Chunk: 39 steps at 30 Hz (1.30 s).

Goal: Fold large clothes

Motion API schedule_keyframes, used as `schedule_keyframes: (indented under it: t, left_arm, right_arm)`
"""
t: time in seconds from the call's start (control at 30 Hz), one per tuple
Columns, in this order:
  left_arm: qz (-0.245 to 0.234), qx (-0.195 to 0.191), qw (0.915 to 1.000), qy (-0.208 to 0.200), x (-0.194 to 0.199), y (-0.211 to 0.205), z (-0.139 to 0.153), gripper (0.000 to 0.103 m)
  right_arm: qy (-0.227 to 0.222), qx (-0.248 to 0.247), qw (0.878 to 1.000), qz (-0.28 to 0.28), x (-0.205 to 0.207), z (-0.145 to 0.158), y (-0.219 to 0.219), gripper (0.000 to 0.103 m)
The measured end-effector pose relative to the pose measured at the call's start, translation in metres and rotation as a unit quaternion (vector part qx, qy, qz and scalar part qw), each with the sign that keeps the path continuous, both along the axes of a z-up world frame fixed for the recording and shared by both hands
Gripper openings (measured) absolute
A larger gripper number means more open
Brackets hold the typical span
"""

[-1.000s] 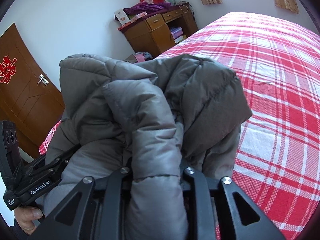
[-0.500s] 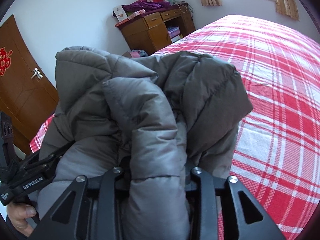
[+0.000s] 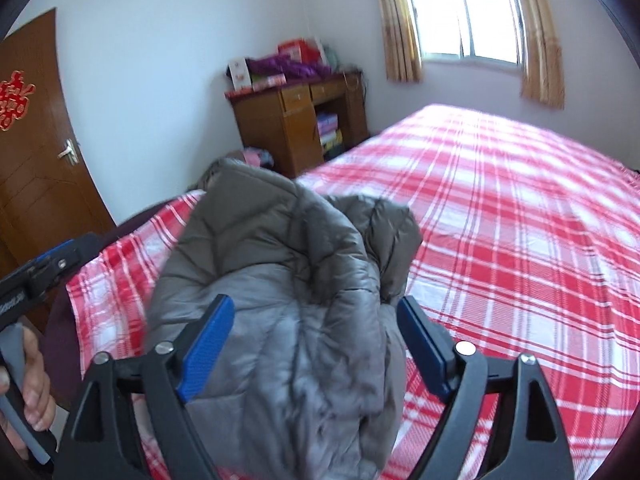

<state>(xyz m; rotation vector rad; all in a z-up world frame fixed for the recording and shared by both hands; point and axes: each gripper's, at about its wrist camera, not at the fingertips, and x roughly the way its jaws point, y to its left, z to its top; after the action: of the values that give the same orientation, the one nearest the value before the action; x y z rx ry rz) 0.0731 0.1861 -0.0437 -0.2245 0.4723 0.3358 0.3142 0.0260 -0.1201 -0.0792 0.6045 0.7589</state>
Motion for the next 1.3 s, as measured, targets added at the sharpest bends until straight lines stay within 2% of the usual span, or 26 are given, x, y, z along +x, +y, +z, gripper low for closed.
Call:
schedule_keyframes:
  t: [0.07, 0.4, 1.3]
  left_arm:
    - [-0.001, 0.006, 0.9999, -0.012, -0.006, -0.002, 0.007, 0.080]
    - [-0.014, 0.009, 0.9996, -0.021, -0.010, -0.008, 0.012, 0.080]
    - [-0.010, 0.007, 0.9998, -0.013, -0.007, -0.006, 0.006, 0.080]
  right_arm:
    - [-0.010, 0.008, 1.000, 0.002, -0.011, 0.009, -0.003, 0.088]
    - [-0.038, 0.027, 0.999, -0.002, -0.030, 0.034, -0.015, 0.090]
    - [-0.028, 0.031, 0.999, 0.004, -0.035, 0.028, -0.013, 0.090]
